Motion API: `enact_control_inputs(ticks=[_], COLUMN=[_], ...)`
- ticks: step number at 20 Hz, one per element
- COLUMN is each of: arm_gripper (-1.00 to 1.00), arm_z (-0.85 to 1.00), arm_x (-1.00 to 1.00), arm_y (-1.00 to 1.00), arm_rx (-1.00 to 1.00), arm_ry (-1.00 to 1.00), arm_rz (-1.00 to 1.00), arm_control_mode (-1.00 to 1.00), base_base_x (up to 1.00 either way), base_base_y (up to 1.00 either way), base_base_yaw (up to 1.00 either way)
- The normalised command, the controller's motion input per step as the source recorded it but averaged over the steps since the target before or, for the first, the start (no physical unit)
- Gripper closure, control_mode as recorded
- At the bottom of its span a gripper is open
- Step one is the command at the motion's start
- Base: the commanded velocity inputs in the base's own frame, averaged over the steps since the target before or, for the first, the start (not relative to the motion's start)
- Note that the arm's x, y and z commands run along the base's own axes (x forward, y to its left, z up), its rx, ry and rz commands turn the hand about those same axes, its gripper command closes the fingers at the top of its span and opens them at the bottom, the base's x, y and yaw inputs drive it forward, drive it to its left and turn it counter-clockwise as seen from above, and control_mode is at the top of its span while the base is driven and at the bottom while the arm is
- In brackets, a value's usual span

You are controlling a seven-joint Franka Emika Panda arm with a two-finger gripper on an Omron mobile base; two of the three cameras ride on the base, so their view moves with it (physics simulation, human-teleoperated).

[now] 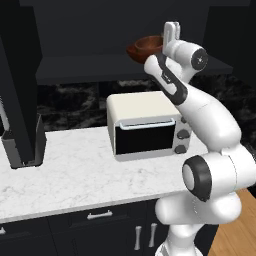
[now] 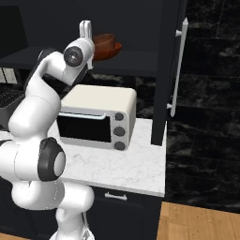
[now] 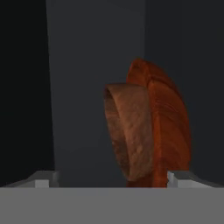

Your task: Pick up the bowls on the counter and stack them on top of one another in the open cabinet. Place the smaller bowl on top of the larger bowl.

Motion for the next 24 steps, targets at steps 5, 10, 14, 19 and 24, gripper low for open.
enact_control_inputs(ticks=[5,10,14,19,24], arm_gripper=[-1.0,-1.0,-1.0,-1.0,-1.0], arm_z=[0.06,0.2,0.02,-0.18,-0.46], arm_x=[-0.85,-0.96,-1.0,-1.0,-1.0], arm_y=[0.03,0.02,0.0,0.0,0.0], arm_rx=[0.0,0.0,0.0,0.0,-0.01], arm_ry=[-0.12,-0.03,0.09,0.41,0.45], arm_rz=[0.01,0.0,0.0,0.0,0.0], arm_control_mode=[-1.0,-1.0,-1.0,-1.0,-1.0], base_base_x=[0.0,0.0,0.0,0.0,0.0], base_base_y=[0.0,0.0,0.0,0.0,0.0], base_base_yaw=[0.0,0.0,0.0,0.0,0.0])
